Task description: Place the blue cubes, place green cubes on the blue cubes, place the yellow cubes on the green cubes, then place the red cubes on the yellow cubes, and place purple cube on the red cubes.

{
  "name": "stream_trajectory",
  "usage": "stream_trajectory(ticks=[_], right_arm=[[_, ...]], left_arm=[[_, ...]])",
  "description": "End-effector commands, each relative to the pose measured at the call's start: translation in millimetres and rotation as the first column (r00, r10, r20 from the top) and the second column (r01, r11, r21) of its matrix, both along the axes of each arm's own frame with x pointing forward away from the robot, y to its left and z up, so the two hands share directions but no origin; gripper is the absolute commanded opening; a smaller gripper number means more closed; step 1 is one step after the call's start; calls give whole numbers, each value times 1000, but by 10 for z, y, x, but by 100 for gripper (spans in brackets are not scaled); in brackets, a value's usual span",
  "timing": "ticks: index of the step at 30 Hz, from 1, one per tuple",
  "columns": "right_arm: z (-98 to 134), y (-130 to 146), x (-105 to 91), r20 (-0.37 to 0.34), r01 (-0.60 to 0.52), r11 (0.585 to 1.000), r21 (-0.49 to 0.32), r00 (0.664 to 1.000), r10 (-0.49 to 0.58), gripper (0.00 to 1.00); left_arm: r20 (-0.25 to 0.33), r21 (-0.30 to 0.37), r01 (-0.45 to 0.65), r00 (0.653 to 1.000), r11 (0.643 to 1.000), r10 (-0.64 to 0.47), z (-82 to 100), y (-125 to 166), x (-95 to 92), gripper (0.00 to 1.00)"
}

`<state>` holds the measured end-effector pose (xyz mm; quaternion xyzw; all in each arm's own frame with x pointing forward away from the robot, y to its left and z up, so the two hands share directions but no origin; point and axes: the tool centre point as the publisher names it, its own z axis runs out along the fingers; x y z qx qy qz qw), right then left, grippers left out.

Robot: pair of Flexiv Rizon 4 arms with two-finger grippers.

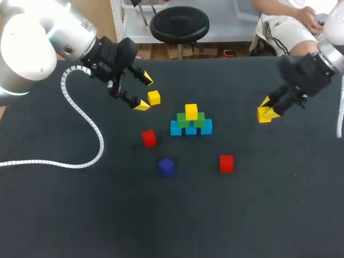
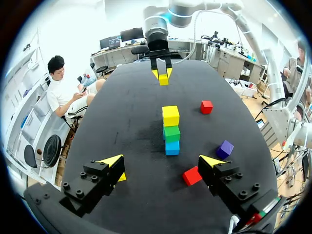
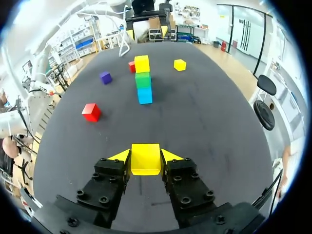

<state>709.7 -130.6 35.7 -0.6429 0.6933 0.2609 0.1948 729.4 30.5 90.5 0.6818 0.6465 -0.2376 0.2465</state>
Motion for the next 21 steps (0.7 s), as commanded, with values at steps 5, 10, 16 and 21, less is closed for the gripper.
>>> stream_trajectory(ticks=[5,10,16,21], right_arm=[[140,132,-64,47,67,998,-8,997,-66,0],[229,266,-66,58,52,999,14,997,-53,0],[281,314,-78,71,29,999,14,997,-30,0],[281,314,-78,71,29,999,14,997,-30,0]], left_arm=[[0,0,1,1000,1000,-1,-1,3,6,100],[0,0,1,1000,1000,-1,-1,3,6,100],[0,0,1,1000,1000,-1,-1,3,6,100],[0,0,1,1000,1000,-1,-1,3,6,100]])
